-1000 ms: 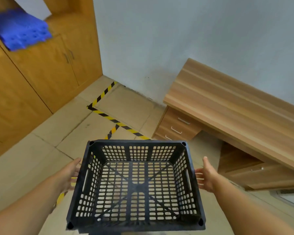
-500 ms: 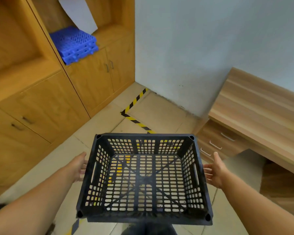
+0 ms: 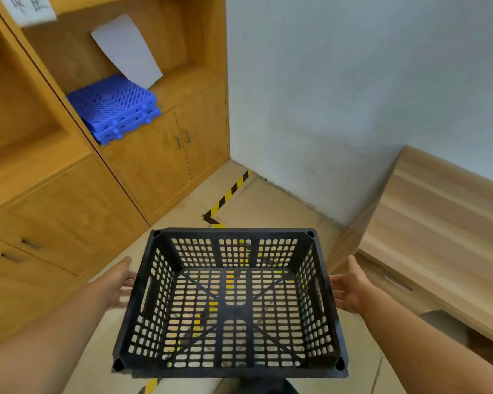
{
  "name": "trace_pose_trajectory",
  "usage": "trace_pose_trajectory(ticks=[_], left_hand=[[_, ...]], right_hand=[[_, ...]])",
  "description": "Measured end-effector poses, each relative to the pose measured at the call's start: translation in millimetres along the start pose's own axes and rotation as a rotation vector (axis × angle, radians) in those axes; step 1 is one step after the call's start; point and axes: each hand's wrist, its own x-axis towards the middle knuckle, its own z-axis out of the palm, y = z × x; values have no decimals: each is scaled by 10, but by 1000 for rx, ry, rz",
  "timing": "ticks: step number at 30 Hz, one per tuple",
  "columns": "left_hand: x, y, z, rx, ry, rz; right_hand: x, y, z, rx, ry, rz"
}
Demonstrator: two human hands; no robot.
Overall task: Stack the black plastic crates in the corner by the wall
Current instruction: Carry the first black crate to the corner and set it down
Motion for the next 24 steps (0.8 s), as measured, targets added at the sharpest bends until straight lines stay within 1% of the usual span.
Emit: trace_pose_trajectory(ticks=[4, 10, 13, 18, 24], left_hand=[[107, 480, 178, -6, 25, 11], [434, 1118, 265, -25, -3, 21], [676, 1523, 255, -5, -59, 37], [1192, 2278, 112, 58, -158, 37], [1652, 3158, 6, 142, -230, 42]], right_hand=[[147, -475, 74, 34, -28, 3], [350, -1030, 273, 107, -4, -29], [449, -1316, 468, 127, -10, -51], [668, -1655, 844, 241, -9, -73], [797, -1963, 1291, 332, 93, -73]])
